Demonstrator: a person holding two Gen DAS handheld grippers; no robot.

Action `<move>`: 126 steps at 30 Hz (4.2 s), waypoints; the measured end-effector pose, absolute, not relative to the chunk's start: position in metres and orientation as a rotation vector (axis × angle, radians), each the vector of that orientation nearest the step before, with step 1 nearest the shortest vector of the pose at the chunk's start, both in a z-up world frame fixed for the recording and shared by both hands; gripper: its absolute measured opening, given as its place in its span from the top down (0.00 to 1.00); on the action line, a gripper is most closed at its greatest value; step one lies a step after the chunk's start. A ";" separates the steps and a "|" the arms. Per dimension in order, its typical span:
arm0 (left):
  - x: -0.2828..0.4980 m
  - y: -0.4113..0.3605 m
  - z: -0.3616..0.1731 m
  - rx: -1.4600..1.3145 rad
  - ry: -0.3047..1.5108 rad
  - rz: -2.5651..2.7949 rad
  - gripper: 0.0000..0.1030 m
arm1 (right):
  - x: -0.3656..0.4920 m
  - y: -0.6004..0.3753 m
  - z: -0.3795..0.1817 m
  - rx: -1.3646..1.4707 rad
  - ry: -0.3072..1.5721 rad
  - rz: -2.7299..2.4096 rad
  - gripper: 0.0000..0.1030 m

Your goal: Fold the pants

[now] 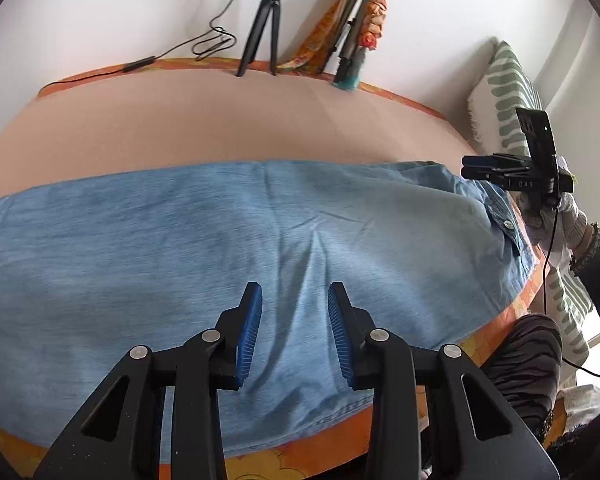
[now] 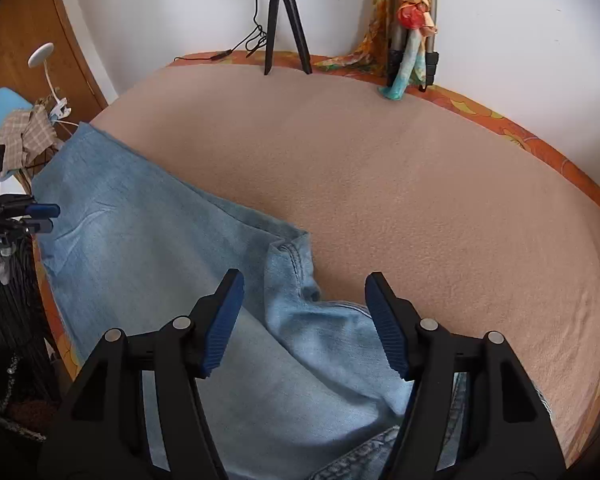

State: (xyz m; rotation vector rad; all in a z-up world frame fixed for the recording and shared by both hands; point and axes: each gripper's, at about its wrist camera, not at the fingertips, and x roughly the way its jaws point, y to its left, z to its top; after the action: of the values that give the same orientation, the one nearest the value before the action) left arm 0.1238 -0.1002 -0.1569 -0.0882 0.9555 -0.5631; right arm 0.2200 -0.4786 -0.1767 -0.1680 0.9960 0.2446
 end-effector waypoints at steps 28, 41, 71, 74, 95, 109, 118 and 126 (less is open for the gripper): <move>0.148 -0.018 -0.198 -0.205 0.959 -0.297 0.69 | 0.287 -0.479 -0.204 -0.223 1.074 0.135 0.90; 0.146 -0.021 -0.199 -0.200 0.950 -0.283 0.68 | 0.130 -0.685 -0.157 0.350 0.820 -0.210 0.27; 0.148 -0.022 -0.198 -0.204 0.931 -0.312 0.62 | 0.123 -0.675 -0.201 0.341 0.887 -0.387 0.73; 0.147 -0.018 -0.194 -0.236 0.928 -0.319 0.62 | 0.112 -0.670 -0.181 0.311 0.848 -0.421 0.57; 0.088 0.159 -0.080 -0.530 0.669 -0.161 0.48 | 0.103 -0.475 -0.067 0.168 0.639 -0.074 0.31; 0.034 0.296 -0.152 -0.789 0.692 0.033 0.48 | 0.145 -0.353 -0.065 0.087 0.663 0.116 0.31; 0.043 0.303 -0.252 -1.025 0.769 0.016 0.48 | 0.159 -0.303 -0.074 0.059 0.701 0.172 0.31; 0.051 0.313 -0.283 -1.125 0.751 0.024 0.48 | 0.165 -0.287 -0.077 0.072 0.717 0.169 0.31</move>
State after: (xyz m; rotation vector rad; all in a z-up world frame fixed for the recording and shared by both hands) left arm 0.0510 0.3132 -0.2829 -1.1255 0.7513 0.0236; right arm 0.1655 -0.2869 -0.0770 0.0717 0.7172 0.1686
